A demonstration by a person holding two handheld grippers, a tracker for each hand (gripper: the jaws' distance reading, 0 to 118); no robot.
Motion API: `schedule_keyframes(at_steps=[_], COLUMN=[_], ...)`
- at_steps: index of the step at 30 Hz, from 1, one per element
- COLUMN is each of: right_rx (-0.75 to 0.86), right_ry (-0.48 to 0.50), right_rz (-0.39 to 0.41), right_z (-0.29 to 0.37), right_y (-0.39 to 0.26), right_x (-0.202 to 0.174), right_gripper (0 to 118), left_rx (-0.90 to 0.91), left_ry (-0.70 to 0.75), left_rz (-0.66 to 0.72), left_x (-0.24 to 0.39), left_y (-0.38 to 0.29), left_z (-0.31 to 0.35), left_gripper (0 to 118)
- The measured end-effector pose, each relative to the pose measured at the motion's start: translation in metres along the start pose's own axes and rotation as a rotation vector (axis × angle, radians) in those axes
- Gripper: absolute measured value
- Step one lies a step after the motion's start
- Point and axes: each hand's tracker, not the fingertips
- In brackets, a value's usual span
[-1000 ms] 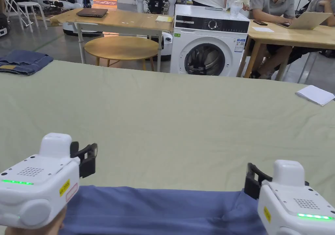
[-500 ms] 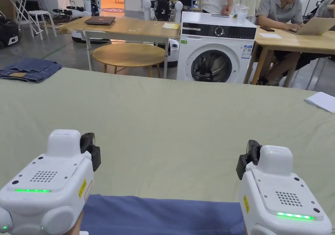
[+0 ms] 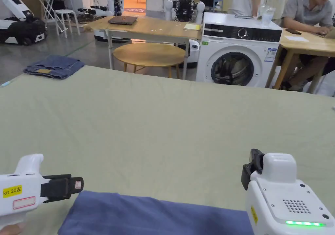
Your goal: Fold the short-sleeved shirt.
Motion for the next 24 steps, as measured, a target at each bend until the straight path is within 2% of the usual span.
schedule_keyframes(at_steps=[2, 3, 11, 15, 17, 19, 24], right_rx=[-0.014, -0.02, -0.047, -0.059, -0.062, -0.069, -0.089], right_ry=[0.009, 0.008, -0.004, -0.01, -0.014, -0.015, -0.013], right_rz=[-0.003, -0.003, 0.004, 0.009, 0.008, 0.005, -0.005], right_z=[-0.002, -0.003, -0.002, -0.002, -0.003, -0.004, -0.008], right_y=[-0.003, -0.005, -0.013, -0.016, -0.017, -0.018, -0.022], right_x=[-0.001, -0.001, 0.004, 0.009, 0.011, 0.013, 0.013], right_gripper=[0, 0, 0, 0, 0, 0, 0], left_rx=[-0.07, -0.101, -0.33, -0.298, -0.276, -0.264, -0.245], left_ry=[-0.047, -0.07, -0.161, -0.348, -0.36, -0.431, -0.462], left_rz=[0.062, 0.101, 0.324, 0.517, 0.533, 0.541, 0.527], left_x=[-0.025, -0.035, -0.08, -0.095, -0.095, -0.093, -0.081], left_y=[0.002, 0.003, -0.013, -0.026, -0.033, -0.038, -0.044], left_z=[-0.009, -0.014, -0.05, -0.056, -0.061, -0.066, -0.074], left_gripper=[59, 66, 65, 65, 65, 65, 64])
